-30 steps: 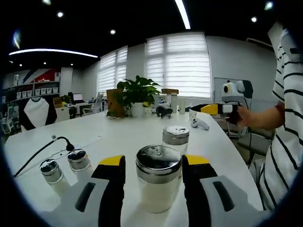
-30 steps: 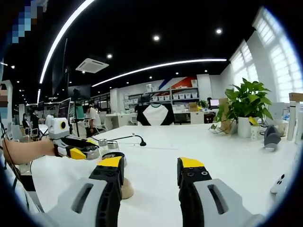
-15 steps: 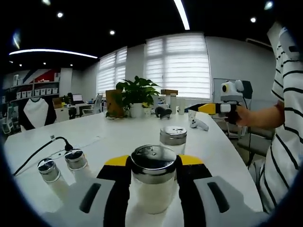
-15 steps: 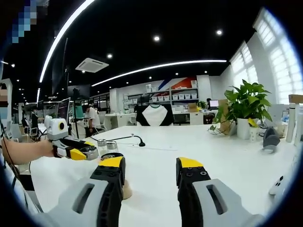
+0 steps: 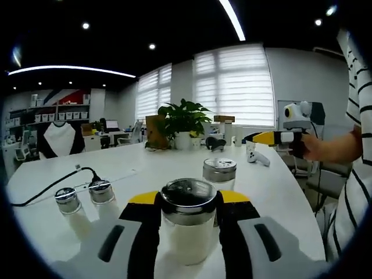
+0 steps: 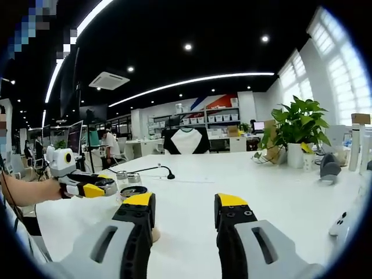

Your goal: Rotate the seasoning bottle until the label or dispensing opening points toward the visible target arrow and the bottle remains upright within the marked orientation range

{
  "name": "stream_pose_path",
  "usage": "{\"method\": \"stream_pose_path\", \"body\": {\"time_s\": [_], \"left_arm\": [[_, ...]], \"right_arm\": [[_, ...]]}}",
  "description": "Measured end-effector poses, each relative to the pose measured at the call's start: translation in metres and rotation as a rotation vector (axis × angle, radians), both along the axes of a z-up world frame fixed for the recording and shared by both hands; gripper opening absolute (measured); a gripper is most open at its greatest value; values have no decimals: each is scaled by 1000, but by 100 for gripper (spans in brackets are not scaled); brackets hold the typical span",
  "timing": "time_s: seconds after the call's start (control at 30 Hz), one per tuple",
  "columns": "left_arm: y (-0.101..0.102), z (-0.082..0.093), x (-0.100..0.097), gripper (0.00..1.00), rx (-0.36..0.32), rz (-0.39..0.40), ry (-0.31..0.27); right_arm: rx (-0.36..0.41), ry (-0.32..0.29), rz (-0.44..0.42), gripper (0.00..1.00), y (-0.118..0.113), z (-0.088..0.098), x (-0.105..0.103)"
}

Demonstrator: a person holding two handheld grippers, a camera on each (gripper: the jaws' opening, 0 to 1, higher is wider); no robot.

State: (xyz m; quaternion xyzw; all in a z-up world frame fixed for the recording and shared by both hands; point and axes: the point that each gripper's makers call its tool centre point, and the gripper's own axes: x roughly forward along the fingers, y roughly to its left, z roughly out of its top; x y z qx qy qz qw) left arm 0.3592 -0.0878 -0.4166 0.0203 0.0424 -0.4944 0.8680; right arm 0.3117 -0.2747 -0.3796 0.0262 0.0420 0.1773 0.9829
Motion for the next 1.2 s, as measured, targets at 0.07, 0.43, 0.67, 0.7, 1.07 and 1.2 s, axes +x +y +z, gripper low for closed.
{"method": "stream_pose_path", "body": {"time_s": [0.07, 0.43, 0.67, 0.7, 1.07, 1.2], "left_arm": [[1, 0, 1, 39, -5, 27, 5], [2, -1, 5, 40, -9, 145, 3], [4, 7, 4, 40, -40, 129, 21], [4, 11, 4, 41, -52, 115, 25], [1, 31, -2, 47, 74, -134, -110], [4, 30, 4, 55, 28, -150, -23]], "right_arm": [[2, 1, 0, 40, 0, -1, -1], [20, -11, -28, 39, -10, 0, -2], [19, -11, -18, 39, -8, -1, -4], [20, -10, -18, 39, -8, -2, -4], [8, -14, 35, 41, 5, 2, -2], [9, -18, 49, 41, 11, 4, -4]]}}
